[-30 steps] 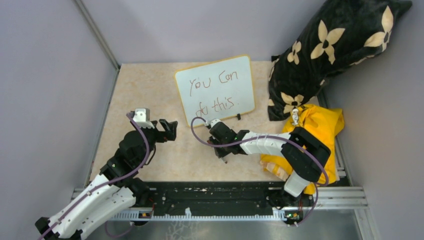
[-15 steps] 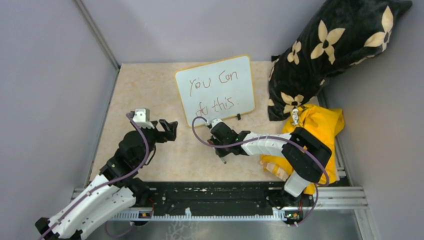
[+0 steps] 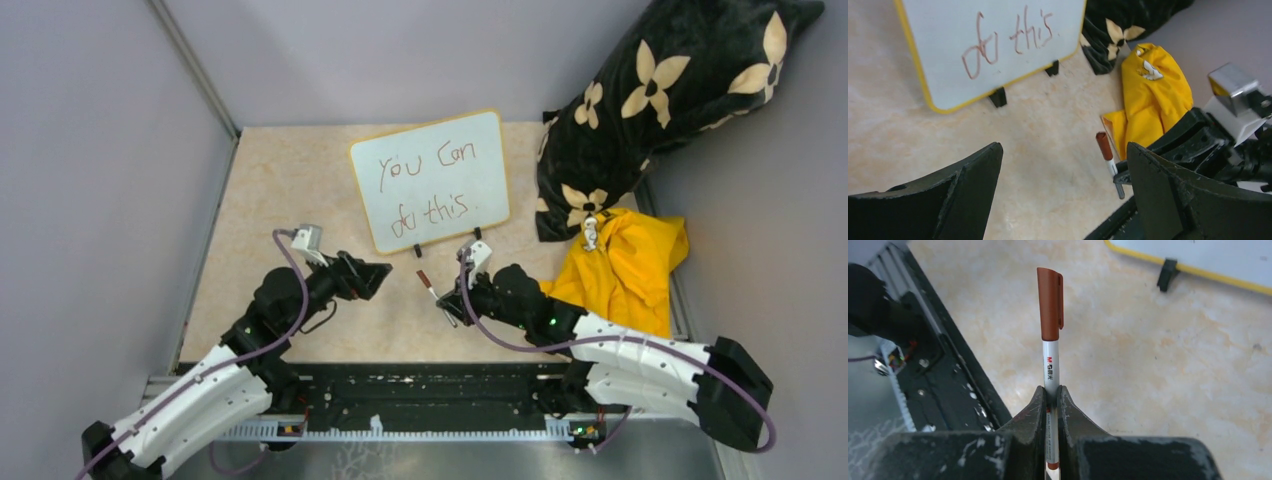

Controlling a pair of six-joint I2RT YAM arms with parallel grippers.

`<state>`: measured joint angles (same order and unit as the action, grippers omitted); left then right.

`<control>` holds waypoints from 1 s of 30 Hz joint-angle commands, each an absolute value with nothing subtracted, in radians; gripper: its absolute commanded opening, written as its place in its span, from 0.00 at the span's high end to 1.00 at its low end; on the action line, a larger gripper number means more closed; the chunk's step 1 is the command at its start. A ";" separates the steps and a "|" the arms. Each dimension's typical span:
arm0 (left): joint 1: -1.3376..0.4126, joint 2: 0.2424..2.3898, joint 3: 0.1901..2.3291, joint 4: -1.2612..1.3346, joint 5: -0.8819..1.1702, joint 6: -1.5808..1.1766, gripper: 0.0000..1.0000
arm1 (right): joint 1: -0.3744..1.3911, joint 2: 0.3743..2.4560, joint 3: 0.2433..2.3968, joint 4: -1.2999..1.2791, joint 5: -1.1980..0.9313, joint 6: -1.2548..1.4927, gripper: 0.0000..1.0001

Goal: Write a sentence on the whiteboard
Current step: Place the whiteboard marker at the center of the board.

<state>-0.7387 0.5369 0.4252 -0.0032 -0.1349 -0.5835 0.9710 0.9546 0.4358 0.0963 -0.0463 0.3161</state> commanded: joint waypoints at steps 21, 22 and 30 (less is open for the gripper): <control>-0.738 0.842 0.447 0.408 0.256 -0.777 0.35 | 0.986 0.908 0.467 0.382 -0.196 0.420 1.00; -0.738 0.848 0.449 0.409 0.260 -0.778 0.39 | 0.987 0.909 0.467 0.380 -0.194 0.420 1.00; -0.739 0.870 0.443 0.405 0.295 -0.786 0.67 | 0.988 0.921 0.470 0.396 -0.176 0.423 1.00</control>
<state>-0.7387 0.8627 0.4149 0.3664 0.2588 -0.7807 0.9752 0.9150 0.4255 0.3241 -0.1783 0.4160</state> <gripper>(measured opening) 0.397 0.026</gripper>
